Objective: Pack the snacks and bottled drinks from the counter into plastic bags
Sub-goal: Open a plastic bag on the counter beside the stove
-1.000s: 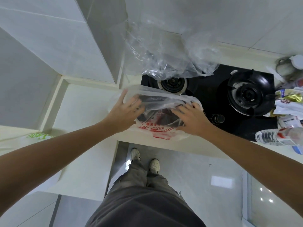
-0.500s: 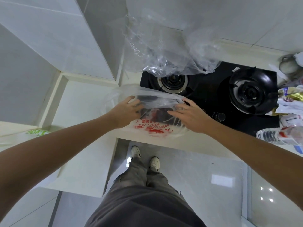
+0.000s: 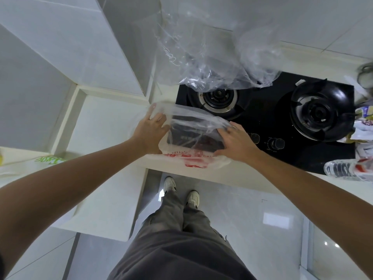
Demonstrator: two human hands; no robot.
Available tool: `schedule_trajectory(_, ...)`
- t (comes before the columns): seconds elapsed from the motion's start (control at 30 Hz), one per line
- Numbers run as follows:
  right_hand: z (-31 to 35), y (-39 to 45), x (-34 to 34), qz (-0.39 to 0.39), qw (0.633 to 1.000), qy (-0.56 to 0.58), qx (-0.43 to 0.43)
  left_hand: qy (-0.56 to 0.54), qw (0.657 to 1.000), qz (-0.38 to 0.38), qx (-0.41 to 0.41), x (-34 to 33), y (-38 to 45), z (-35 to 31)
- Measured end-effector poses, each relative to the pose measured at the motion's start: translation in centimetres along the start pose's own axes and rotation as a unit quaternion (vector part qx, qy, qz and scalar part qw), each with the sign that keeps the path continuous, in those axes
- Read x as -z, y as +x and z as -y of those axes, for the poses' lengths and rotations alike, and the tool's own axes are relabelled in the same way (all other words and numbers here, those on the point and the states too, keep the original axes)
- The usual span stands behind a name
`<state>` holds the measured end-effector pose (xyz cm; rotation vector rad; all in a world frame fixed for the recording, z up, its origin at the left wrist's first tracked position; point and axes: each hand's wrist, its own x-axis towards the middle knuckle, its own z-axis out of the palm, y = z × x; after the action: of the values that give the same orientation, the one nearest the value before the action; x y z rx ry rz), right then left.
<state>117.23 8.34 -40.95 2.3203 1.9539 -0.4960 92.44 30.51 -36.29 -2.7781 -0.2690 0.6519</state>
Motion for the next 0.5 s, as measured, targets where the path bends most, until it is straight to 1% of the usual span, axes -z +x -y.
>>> schedule_trajectory(0.1,0.1,-0.4,-0.2,0.017,1.000,-0.016,0.005,-0.019,1.000,0.013,-0.013,-0.9,-0.1,0.5)
schedule_trajectory(0.23,0.0,-1.2,-0.2,0.063,0.996,-0.058,0.018,-0.038,0.998,0.027,-0.036,-2.5,-0.4,0.9)
schedule_trajectory(0.33,-0.1,-1.3,-0.3,0.071,0.996,-0.042,0.022,-0.097,0.992,0.051,-0.056,-3.4,-0.8,0.8)
schedule_trajectory(0.37,-0.1,-1.4,-0.3,0.068,0.997,-0.035,0.025,-0.116,0.990,0.037,-0.068,-3.6,-1.0,0.9)
schedule_trajectory(0.4,-0.1,-1.5,-0.3,0.065,0.997,-0.032,0.027,-0.127,0.988,0.006,-0.089,-3.7,-1.2,1.1)
schedule_trajectory(0.5,-0.3,-1.7,-0.3,0.049,0.998,-0.032,0.035,-0.090,0.970,-0.123,-0.190,-4.0,-1.9,1.5)
